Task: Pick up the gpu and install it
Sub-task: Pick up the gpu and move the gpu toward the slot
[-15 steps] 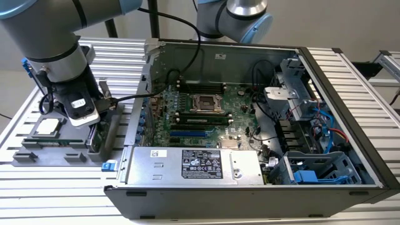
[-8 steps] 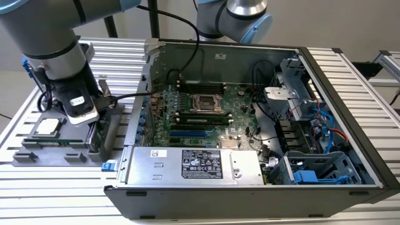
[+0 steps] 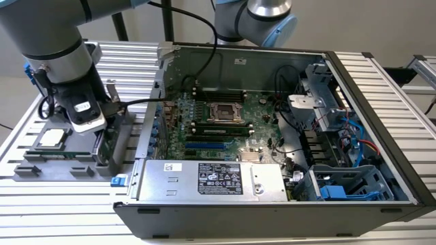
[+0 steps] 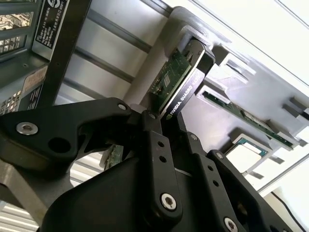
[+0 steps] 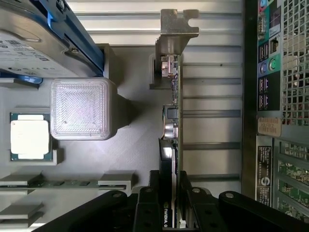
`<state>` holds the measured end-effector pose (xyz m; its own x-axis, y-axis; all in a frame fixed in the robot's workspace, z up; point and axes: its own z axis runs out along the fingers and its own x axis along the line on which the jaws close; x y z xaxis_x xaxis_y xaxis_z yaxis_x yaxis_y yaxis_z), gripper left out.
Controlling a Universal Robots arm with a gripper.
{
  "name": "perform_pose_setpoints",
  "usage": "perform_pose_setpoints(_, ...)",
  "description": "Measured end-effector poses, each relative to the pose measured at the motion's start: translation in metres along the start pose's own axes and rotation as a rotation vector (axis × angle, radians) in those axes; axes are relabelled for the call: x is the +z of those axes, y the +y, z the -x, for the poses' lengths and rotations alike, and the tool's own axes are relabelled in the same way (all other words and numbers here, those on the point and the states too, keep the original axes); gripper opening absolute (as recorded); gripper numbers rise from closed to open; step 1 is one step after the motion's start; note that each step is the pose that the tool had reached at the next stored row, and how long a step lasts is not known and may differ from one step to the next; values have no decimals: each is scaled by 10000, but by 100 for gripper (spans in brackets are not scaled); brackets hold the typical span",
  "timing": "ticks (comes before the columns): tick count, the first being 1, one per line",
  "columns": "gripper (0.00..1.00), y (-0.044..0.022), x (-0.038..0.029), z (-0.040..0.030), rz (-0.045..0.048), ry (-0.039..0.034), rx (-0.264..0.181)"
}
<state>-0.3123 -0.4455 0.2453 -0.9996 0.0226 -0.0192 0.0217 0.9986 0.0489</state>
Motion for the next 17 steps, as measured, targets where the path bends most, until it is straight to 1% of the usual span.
perform_pose_setpoints(17, 0, 6, -118, 2, 0, -1, 0)
